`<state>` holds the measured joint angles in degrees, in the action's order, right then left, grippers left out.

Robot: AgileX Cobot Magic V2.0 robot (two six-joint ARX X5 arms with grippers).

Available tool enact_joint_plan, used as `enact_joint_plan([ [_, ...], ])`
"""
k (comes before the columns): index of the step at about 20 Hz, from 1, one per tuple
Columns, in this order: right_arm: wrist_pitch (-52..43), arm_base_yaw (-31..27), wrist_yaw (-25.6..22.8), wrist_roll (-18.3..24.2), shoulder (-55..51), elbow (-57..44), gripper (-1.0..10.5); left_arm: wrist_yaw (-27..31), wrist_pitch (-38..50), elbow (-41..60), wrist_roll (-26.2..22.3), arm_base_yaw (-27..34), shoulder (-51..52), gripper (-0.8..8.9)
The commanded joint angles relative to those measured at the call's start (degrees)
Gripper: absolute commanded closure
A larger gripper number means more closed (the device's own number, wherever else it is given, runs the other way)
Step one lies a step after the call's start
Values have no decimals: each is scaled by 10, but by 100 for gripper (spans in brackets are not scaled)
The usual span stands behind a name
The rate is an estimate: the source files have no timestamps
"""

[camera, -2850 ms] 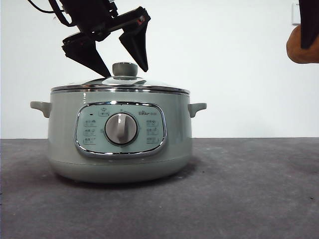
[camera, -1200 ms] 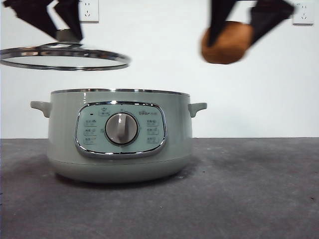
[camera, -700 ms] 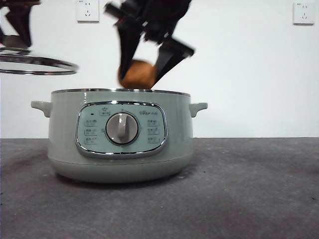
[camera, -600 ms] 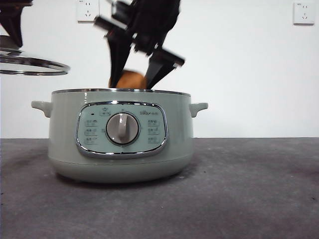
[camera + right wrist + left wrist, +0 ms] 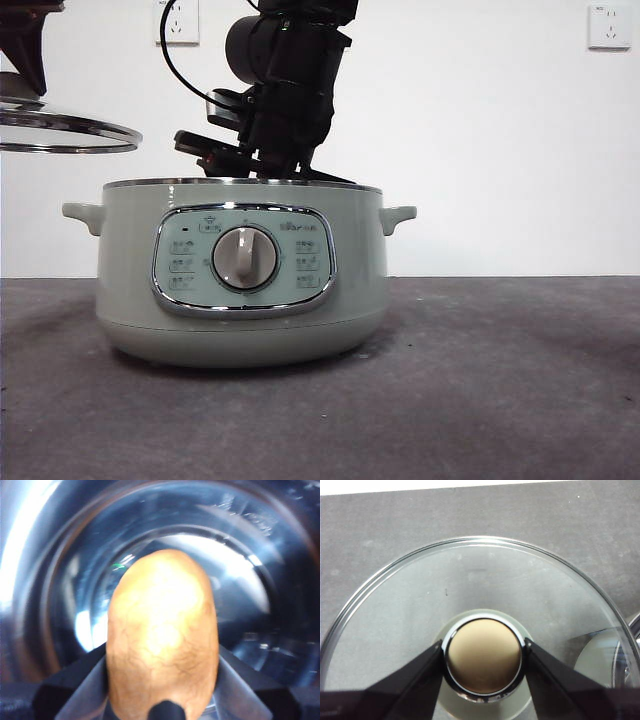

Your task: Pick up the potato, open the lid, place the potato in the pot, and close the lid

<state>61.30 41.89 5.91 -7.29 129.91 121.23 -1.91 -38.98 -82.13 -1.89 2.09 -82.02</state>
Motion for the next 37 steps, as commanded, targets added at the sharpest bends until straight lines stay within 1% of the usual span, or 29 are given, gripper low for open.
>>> enact_joint_plan([
  [1, 0, 1, -4, -2, 9, 1, 949, -3, 17, -4, 3, 0, 12, 822],
  [3, 3, 1, -3, -2, 9, 1, 946, -19, 17, -4, 3, -1, 12, 822],
  [5, 4, 2, -3, -2, 9, 1, 931, -20, 16, -4, 3, -2, 12, 822],
  [6, 5, 2, -1, -2, 9, 1, 848, -20, 14, -4, 3, -2, 12, 822],
  [9, 13, 5, -1, -4, 9, 1, 387, -22, 12, -4, 3, -2, 12, 822],
  [10, 14, 5, -1, -3, 9, 1, 313, -26, 12, -4, 3, -2, 12, 822],
  [17, 15, 21, -4, -2, -17, 1, 317, -30, 5, -4, 3, -2, 12, 822],
  [20, 21, 22, -7, 8, -57, 1, 317, -30, -7, -3, 3, -7, 12, 822],
  [23, 40, 23, -26, 23, -108, 1, 317, -31, -9, -3, 3, -16, 12, 822],
  [26, 69, 23, -76, 46, -165, 1, 317, -43, -15, -3, 3, -40, 12, 822],
  [29, 104, 17, -107, 64, -211, 1, 317, -45, -15, -3, 4, -72, 12, 822],
  [30, 122, 11, -112, 75, -224, 1, 317, -45, -15, -3, 4, -85, 12, 822],
  [33, 169, -9, -113, 91, -253, 0, 317, -45, -12, -3, 9, -123, 10, 822],
  [37, 176, -33, -104, 91, -291, -12, 317, -45, -7, -3, 15, -181, 1, 822],
])
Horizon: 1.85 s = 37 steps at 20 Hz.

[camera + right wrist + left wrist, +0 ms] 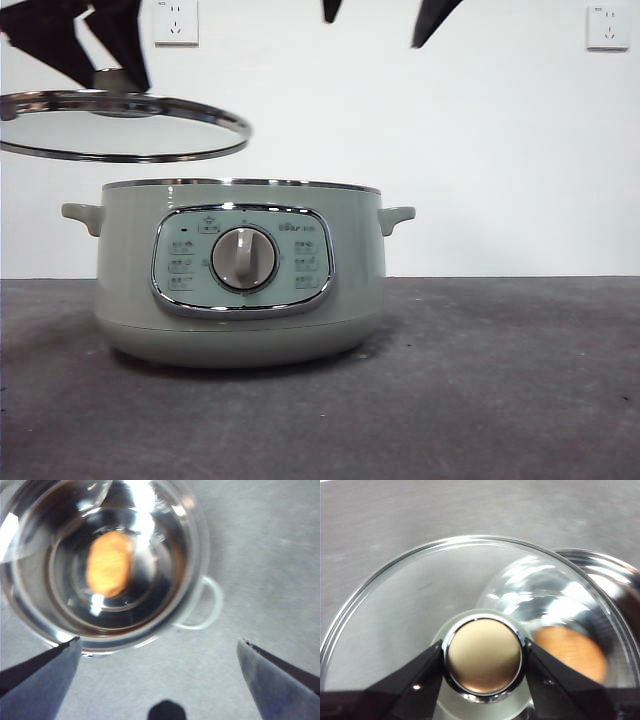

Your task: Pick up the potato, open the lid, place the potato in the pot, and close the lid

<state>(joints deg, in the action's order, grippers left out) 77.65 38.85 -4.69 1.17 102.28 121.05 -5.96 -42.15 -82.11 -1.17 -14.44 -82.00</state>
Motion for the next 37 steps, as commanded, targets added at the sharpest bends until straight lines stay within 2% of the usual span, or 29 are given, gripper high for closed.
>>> enact_joint_plan([
  [1, 13, -3, 2, 7, -24, -18, 317, -5, 29, -4, 7, -29, -3, 822],
  [6, 5, -14, 4, 8, -100, -139, 317, -4, 63, -4, 7, -89, -28, 822],
  [11, -73, -14, 4, 2, -210, -307, 317, -4, 75, -4, 7, -119, -59, 822],
  [15, -84, -14, 3, -17, -289, -379, 317, -4, 84, -4, 7, -131, -64, 822],
  [23, -29, -14, 3, -70, -389, -390, 317, -5, 79, -4, 5, -141, -92, 822],
  [32, 3, -14, -3, -87, -449, -390, 317, 0, 70, -4, 3, -144, -115, 822],
  [37, 2, -14, -3, -88, -449, -390, 317, 30, 47, -4, -63, -153, -115, 822],
])
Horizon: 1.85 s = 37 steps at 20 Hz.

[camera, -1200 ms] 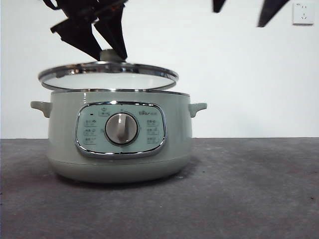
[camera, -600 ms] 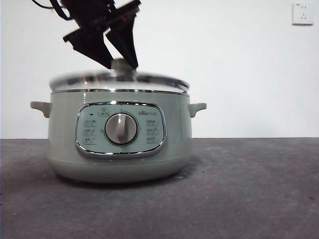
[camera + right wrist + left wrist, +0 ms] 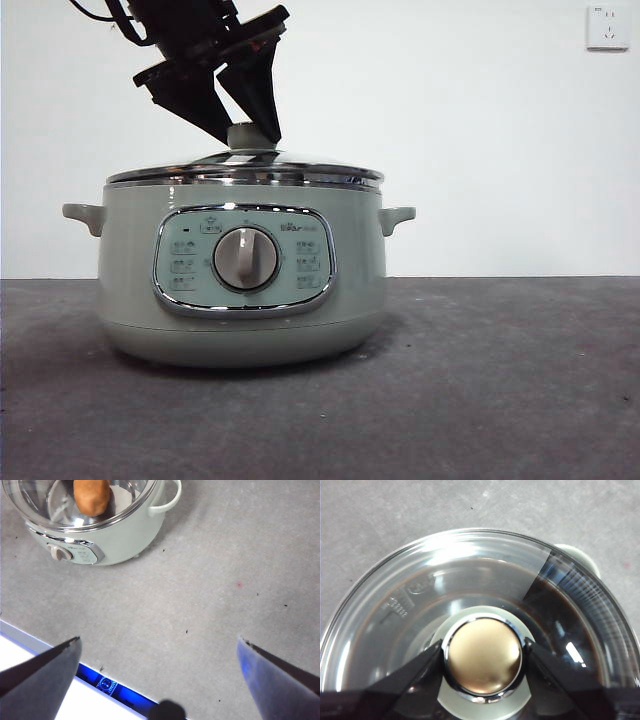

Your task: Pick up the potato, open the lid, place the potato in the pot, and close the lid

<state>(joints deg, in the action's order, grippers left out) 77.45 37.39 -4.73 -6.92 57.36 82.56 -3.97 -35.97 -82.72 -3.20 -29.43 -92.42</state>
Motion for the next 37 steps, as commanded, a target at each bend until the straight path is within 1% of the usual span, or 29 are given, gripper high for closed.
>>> enact_joint_plan([
  [1, 2, 0, -2, -8, 0, -5, 317, 10, -18, 2, -54, -5, -11, 822],
  [3, 1, 0, -2, -10, 0, -5, 317, 9, -19, 2, -61, -8, -11, 822],
  [11, 2, 0, -2, -15, 0, -5, 317, 6, -13, 2, -57, -10, -11, 806],
  [12, 2, 0, -2, -15, 1, -5, 317, 6, -13, 2, -50, -10, -11, 747],
  [13, 3, 0, -2, -15, 1, -5, 317, 5, -13, 1, -43, -10, -9, 571],
  [14, 3, 0, -2, -15, 1, -5, 317, 5, -14, 1, -41, -10, -6, 375],
  [15, 3, 0, -2, -17, 2, -5, 317, 4, -14, 1, -41, -10, 0, 241],
  [16, 4, 0, -2, -19, 2, -5, 317, 4, -14, 1, -41, -10, 6, 210],
  [21, 6, 0, -2, -21, 2, -5, 317, 6, -47, 1, -39, -10, 64, 212],
  [25, 5, 0, -2, -21, 2, -5, 317, 8, -118, 1, -27, -10, 134, 212],
  [30, 4, 0, -2, -26, 2, -5, 317, 6, -229, 1, 16, -22, 222, 212],
  [37, 6, 0, -2, -27, 14, -5, 317, 6, -326, 1, 28, -22, 302, 212],
])
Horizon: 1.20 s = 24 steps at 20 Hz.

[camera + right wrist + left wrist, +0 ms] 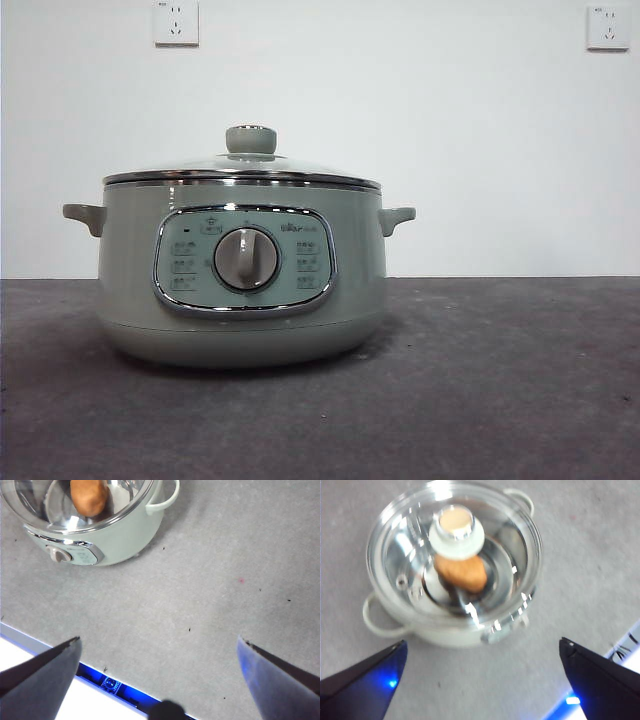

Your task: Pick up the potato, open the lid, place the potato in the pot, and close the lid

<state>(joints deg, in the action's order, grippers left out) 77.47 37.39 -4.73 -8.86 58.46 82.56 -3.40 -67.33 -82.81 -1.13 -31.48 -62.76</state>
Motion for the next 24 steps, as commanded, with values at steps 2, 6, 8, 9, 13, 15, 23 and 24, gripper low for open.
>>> enact_joint_plan([
  [2, 6, 0, -1, -6, 7, -5, 317, 0, -34, 2, 7, -1, 13, 216],
  [6, 7, 1, 0, -6, 18, -5, 373, 0, -38, 2, 6, -1, 18, 258],
  [8, 11, 1, 3, 0, 21, -5, 901, 2, -46, 2, -11, -1, 18, 807],
  [9, 12, 1, 4, 1, 21, -5, 959, 5, -49, 2, -13, -1, 18, 841],
  [13, 15, 1, 37, -4, 20, -5, 946, 3, -54, 2, -8, -1, 17, 816],
  [15, 14, 1, 30, -1, 21, -5, 946, 4, -40, 2, -8, -1, 14, 816],
  [23, 14, 1, -13, -1, 22, -5, 946, 4, 64, 2, -8, -1, 7, 816],
  [24, 14, 1, -13, -1, 22, -5, 946, 4, 79, 2, -8, 0, 6, 816],
])
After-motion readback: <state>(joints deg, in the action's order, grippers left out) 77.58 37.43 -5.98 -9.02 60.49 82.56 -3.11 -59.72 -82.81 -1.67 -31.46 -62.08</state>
